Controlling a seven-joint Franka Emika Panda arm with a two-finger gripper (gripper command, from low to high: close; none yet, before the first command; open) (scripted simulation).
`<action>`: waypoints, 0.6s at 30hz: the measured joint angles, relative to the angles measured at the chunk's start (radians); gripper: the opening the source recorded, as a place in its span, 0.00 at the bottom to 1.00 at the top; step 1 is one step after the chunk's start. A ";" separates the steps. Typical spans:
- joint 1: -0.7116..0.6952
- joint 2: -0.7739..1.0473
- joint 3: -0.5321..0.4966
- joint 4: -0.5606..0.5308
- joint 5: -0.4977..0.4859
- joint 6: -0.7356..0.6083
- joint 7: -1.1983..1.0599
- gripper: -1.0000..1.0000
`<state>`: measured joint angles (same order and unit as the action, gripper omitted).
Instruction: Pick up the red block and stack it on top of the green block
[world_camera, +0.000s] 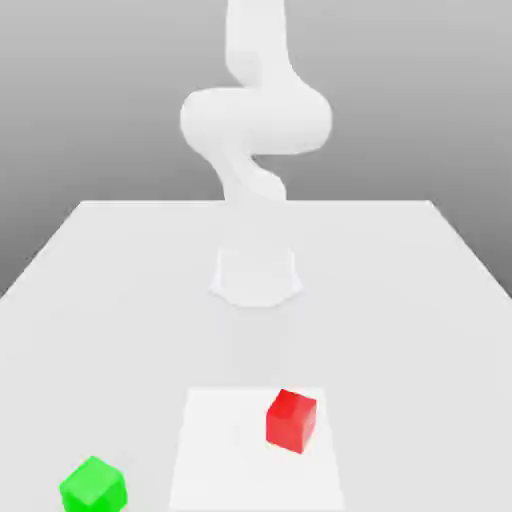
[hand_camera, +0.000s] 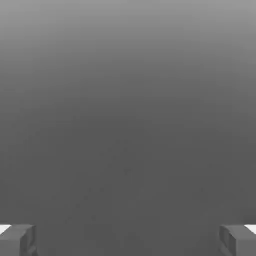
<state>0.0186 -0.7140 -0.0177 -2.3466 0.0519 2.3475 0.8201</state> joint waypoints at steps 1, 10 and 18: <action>0.009 0.042 -0.006 -0.022 0.024 0.022 0.010 0.50; 0.056 0.391 0.017 -0.199 0.158 0.205 0.140 0.50; 0.052 0.670 0.072 -0.359 0.050 0.381 0.415 0.50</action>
<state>0.0709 -0.0441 0.0542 -2.7061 0.1018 2.7287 1.2354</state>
